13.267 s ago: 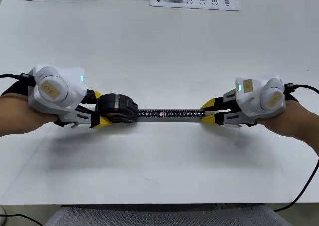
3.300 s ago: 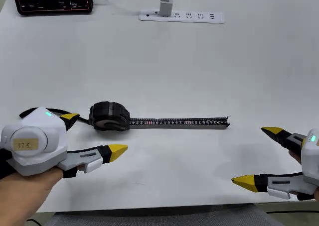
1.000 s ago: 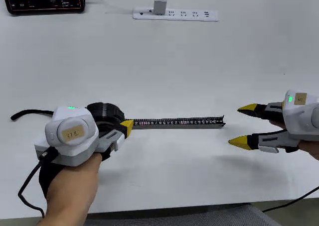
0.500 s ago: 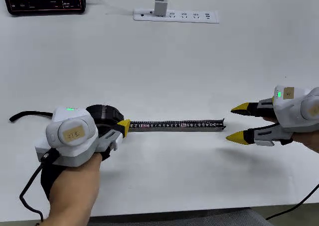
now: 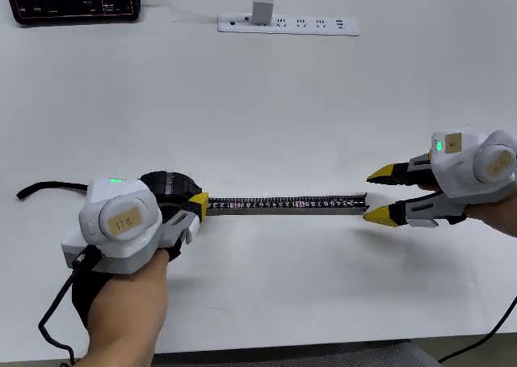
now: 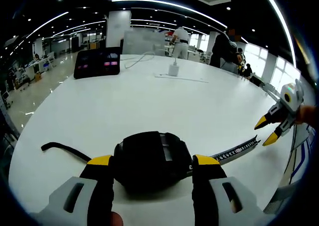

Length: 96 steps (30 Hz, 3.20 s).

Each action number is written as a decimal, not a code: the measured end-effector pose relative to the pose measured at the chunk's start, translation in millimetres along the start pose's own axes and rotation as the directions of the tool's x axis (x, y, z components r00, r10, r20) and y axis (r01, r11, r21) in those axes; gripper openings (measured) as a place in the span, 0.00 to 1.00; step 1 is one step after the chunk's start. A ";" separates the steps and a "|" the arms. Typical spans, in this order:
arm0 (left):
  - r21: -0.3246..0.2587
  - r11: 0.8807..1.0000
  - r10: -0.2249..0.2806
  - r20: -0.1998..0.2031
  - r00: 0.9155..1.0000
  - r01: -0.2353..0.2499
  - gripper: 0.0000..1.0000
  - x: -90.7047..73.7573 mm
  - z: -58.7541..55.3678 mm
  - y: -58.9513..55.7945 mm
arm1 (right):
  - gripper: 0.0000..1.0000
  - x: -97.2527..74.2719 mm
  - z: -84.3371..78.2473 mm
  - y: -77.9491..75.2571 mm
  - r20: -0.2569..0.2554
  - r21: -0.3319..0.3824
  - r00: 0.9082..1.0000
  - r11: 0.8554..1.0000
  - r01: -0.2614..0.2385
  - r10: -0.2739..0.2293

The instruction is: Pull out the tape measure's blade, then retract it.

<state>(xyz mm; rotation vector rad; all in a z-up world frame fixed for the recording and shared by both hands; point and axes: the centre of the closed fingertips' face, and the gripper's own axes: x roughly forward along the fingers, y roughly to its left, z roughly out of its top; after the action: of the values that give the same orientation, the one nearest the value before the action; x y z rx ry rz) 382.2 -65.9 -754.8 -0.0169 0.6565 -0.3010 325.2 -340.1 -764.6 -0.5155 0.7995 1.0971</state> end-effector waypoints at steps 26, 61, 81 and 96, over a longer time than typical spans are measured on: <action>-0.035 0.999 -0.008 -0.004 1.000 0.008 0.59 3.1 -2.4 0.1 | 0.19 13.4 -7.6 2.7 -0.053 -0.060 0.996 0.995 -0.074 0.070; -0.068 0.997 -0.028 -0.013 1.000 0.027 0.60 6.1 -2.7 0.7 | 0.11 17.3 -10.9 1.4 -0.095 -0.122 0.994 0.991 -0.062 0.050; -0.058 0.998 -0.036 -0.028 0.999 0.034 0.58 6.4 -4.2 2.4 | 0.10 18.0 -13.2 2.8 -0.117 -0.135 0.992 0.988 -0.069 0.054; -0.063 0.997 -0.041 -0.029 0.999 0.039 0.57 3.4 -3.7 0.3 | 0.10 18.9 -11.4 3.7 -0.118 -0.138 0.992 0.989 -0.062 0.046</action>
<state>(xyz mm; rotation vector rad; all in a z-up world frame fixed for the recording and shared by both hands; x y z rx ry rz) 382.5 -66.3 -759.8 -0.0858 0.6960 -0.3201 322.6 -335.9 -786.4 -0.6841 0.8433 1.1877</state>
